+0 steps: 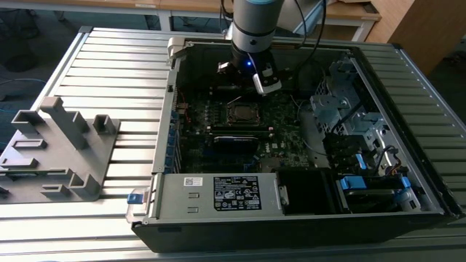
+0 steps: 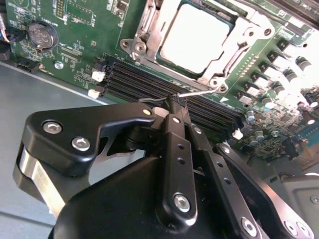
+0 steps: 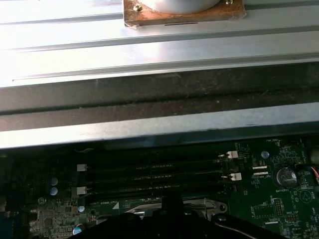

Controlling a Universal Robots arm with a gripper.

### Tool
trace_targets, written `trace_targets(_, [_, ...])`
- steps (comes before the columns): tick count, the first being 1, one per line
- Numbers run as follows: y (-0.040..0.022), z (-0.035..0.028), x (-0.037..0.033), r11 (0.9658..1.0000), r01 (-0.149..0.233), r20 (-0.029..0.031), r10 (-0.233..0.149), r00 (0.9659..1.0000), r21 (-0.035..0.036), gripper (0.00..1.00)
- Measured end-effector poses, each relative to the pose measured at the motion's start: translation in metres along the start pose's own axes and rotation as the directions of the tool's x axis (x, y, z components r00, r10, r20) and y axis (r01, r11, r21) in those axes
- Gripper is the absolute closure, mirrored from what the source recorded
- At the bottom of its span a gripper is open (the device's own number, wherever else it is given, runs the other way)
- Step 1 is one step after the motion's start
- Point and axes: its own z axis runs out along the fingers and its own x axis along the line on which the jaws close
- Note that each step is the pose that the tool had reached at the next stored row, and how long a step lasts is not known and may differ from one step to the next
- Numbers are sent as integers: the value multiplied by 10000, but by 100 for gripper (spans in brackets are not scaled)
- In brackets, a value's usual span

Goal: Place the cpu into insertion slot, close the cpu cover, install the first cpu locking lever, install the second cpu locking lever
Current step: 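Install the first cpu locking lever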

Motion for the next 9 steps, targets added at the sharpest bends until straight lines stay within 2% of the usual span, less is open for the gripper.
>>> trace_targets(5, [1,3,-3,10000,0,1,0,10000,-1,89])
trace_targets(9, [-10,48,-3,10000,3,6,-3,10000,-1,89])
